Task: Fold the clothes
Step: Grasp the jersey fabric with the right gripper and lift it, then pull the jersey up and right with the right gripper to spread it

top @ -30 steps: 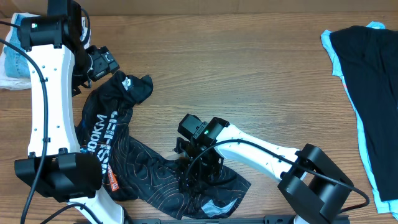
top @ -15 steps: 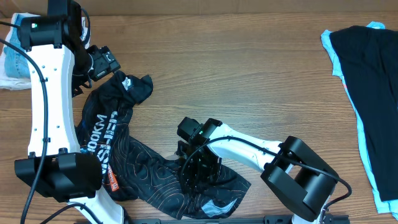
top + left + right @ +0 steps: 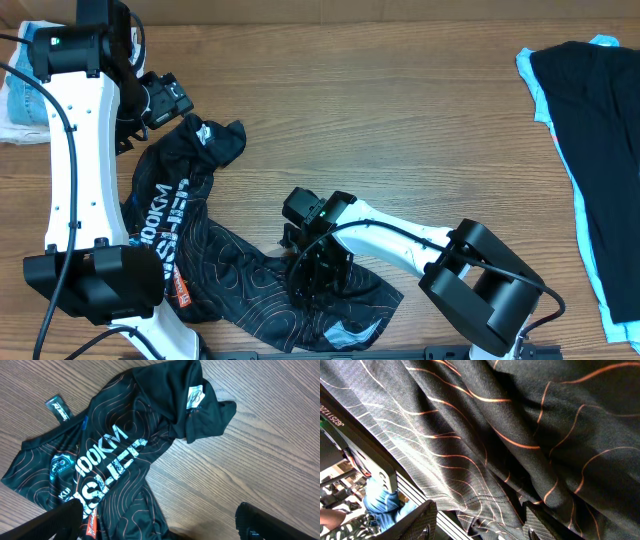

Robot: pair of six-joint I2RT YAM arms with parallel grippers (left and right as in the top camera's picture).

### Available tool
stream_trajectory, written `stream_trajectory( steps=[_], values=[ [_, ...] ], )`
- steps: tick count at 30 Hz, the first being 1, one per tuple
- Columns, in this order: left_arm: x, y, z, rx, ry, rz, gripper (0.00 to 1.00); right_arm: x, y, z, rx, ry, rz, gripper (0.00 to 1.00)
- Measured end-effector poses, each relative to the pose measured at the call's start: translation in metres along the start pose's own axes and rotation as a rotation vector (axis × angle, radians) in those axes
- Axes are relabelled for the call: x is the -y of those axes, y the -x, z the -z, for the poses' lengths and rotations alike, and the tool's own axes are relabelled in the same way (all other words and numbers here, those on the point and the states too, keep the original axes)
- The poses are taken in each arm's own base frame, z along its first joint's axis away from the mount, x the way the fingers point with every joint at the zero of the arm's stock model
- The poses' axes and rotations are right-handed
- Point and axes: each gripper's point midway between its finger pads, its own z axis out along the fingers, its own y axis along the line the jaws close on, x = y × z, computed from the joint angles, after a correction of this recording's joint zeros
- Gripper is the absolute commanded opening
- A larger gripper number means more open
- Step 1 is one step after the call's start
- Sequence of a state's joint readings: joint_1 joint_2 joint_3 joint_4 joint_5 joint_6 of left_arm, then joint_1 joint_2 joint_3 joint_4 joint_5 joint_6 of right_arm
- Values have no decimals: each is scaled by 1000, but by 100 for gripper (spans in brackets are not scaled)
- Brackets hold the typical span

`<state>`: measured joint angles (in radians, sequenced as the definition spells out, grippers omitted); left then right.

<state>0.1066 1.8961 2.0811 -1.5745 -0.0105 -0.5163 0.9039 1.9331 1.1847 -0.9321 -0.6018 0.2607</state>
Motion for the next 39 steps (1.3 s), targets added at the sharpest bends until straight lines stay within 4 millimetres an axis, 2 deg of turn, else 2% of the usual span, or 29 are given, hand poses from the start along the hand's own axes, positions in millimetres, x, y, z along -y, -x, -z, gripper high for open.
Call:
stream_trajectory(
  steps=[1,5,7,15,18,20,23,26,27,29,31,32,36,39],
  values=[
    [0,0,0,0,0,0,100,0,0,0,2,0,1,44],
    [0,0,0,0,0,0,100,2,5,-3,22,1,6,22],
    [0,0,0,0,0,0,100,4,2,-4,16,-3,-2,6],
    [0,0,0,0,0,0,100,17,-3,-5,6,-71,-75,4],
    [0,0,0,0,0,0,100,26,-7,2,-4,-141,-127,4],
    [0,0,0,-1,0,0,100,23,8,27,51,-191,-160,4],
    [0,1,0,2,-2,0,100,22,35,77,171,-216,-198,4],
    [0,1,0,2,-2,0,100,37,70,150,367,-228,-249,4],
    [0,1,0,2,-2,0,100,46,79,176,435,-238,-273,4],
    [0,1,0,2,-2,0,100,65,91,212,537,-252,-315,4],
    [1,1,0,4,-3,0,100,91,103,250,657,-265,-364,4],
    [1,2,0,9,-6,-1,100,111,109,272,727,-277,-398,4],
    [5,7,0,32,-20,-2,100,168,116,326,902,-293,-492,4],
    [12,11,1,55,-34,-12,100,202,118,363,1026,-303,-538,4]
  ],
)
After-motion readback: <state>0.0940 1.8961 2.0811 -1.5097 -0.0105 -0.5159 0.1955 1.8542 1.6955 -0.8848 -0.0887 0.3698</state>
